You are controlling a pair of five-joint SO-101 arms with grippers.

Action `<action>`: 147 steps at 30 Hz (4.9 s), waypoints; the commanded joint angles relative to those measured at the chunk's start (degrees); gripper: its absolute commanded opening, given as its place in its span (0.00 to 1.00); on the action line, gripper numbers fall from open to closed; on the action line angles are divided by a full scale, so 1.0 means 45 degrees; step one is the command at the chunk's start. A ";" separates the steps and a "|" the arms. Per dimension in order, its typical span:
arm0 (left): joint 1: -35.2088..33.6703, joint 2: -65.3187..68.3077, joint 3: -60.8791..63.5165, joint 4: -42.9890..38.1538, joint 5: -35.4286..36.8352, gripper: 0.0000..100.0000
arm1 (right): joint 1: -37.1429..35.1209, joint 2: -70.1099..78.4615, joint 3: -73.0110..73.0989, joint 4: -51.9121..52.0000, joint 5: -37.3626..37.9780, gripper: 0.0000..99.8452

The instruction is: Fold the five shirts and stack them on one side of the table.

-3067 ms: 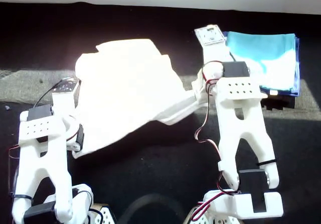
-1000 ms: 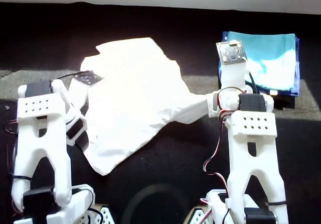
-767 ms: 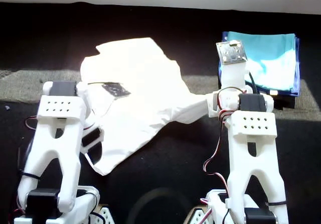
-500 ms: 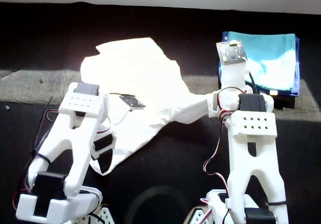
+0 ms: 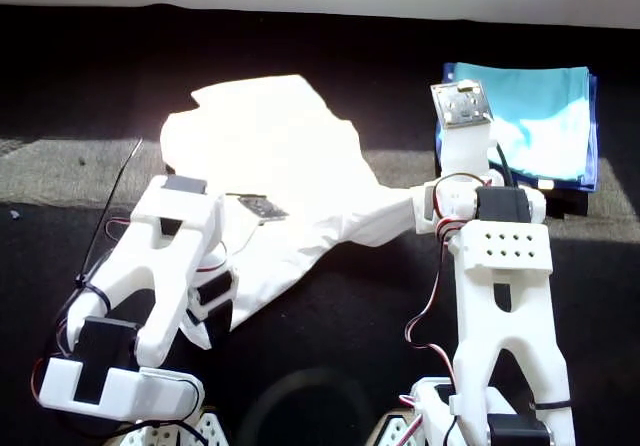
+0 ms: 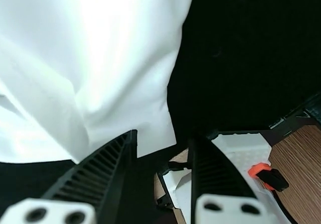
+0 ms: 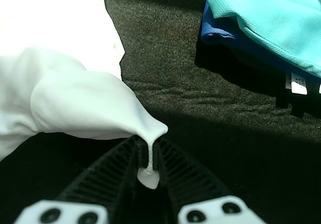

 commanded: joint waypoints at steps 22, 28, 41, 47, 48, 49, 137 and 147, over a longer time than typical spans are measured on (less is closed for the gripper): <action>-0.2100 -0.0010 0.2393 -0.3731 -0.1661 0.17 | 0.0107 -0.0557 -0.0107 -0.0166 0.0098 0.01; -0.2647 -0.0010 0.2393 -0.3731 -0.2286 0.17 | 0.0088 -0.0537 -0.0107 -0.0186 0.0098 0.01; -0.2589 -0.0166 -0.0205 -0.2305 -0.1368 0.01 | 0.0068 -0.0459 -0.0088 -0.0420 0.0039 0.01; -0.2159 -0.0049 -0.2784 -0.0527 0.0039 0.01 | 0.0127 -0.0440 -0.0088 -0.1612 0.0098 0.01; -0.1885 -0.0029 -0.2862 -0.0508 0.0371 0.01 | 0.0127 -0.0440 -0.0088 -0.1748 0.0098 0.01; -0.1495 -0.0029 -0.2862 -0.0488 0.0664 0.01 | 0.0127 -0.0440 -0.0107 -0.1866 0.0098 0.01; -0.4405 -0.7551 -1.3099 0.2442 0.1719 0.01 | 0.0205 -0.0596 -1.2669 0.0713 0.0098 0.01; -0.4405 -0.8723 -1.3685 0.2442 0.1719 0.01 | 0.0264 -0.0498 -1.6088 0.1280 0.0098 0.01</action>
